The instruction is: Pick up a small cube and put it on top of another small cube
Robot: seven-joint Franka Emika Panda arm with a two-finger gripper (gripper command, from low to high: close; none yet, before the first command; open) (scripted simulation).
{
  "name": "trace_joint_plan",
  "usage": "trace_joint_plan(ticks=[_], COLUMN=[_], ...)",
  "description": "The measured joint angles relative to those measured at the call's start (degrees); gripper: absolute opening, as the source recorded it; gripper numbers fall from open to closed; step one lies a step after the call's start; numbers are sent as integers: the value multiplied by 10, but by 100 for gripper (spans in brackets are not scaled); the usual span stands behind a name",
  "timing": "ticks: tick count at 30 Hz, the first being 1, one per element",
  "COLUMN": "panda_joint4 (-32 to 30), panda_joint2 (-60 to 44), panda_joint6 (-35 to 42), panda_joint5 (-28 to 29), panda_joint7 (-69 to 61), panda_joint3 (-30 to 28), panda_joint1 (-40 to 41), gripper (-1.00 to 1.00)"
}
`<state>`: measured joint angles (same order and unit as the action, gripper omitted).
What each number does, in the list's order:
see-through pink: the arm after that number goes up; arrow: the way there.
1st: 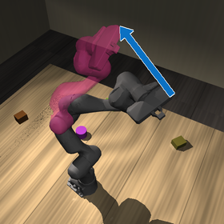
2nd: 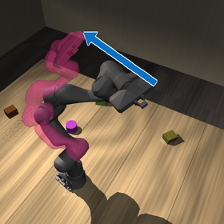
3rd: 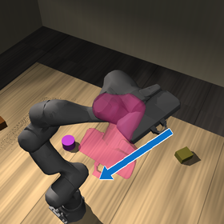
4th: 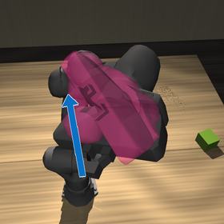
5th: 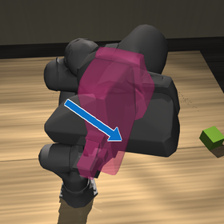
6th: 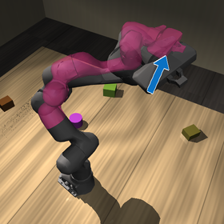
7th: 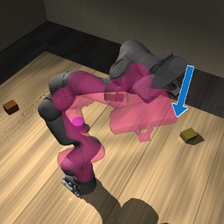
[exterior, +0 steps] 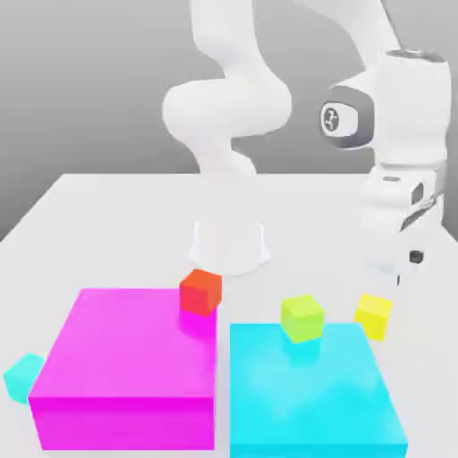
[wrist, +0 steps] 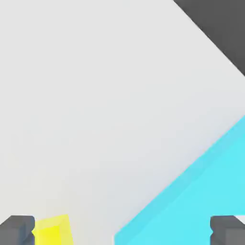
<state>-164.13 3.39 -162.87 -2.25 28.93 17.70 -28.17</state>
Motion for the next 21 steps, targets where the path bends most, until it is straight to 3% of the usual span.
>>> trace_joint_plan(ticks=[3,7,8,15,21], panda_joint4=[-4,11,15,15,-7], panda_joint2=[-68,-153,-171,-174,-63], panda_joint6=[-52,-118,-133,-136,-48], panda_joint5=[72,162,173,178,52], panda_joint7=[45,111,119,123,30], panda_joint3=[-19,-110,-131,-136,-67], panda_joint1=[-14,-85,-103,-108,-73], gripper=[0,0,-100,-100,-100])
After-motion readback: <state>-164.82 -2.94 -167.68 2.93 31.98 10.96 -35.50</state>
